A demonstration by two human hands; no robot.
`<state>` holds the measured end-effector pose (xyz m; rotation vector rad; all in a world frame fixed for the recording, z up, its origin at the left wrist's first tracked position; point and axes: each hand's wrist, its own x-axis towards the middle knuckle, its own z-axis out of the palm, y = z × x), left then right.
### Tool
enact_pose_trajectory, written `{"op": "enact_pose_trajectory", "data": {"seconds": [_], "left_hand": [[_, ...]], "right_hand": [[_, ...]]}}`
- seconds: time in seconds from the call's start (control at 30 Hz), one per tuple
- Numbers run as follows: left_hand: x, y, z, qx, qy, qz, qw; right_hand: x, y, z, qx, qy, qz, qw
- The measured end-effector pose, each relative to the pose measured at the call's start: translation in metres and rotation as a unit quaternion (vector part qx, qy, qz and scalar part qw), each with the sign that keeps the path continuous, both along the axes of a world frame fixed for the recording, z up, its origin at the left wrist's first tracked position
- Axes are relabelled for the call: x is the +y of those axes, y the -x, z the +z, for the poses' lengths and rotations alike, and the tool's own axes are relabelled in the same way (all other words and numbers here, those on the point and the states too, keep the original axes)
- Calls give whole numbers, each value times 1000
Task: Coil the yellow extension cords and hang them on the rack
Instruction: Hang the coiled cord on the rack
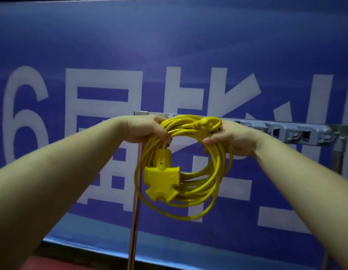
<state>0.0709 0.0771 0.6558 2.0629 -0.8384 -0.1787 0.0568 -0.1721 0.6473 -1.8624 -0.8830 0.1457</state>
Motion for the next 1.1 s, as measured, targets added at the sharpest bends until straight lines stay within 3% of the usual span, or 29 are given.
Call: {"op": "enact_pose_trajectory", "data": {"seconds": [0.3,0.6,1.1], "left_hand": [[-5,-36,47,-50,30,39,998],[7,-70,53,-109,14,86,990],[-1,-92,44,-203,20,127,971]], "right_hand": [[0,-28,60,-76,21,-75,994],[13,-66,67,-97,-12,-117,988],[4,-78,57,-184,38,-188,964]]}}
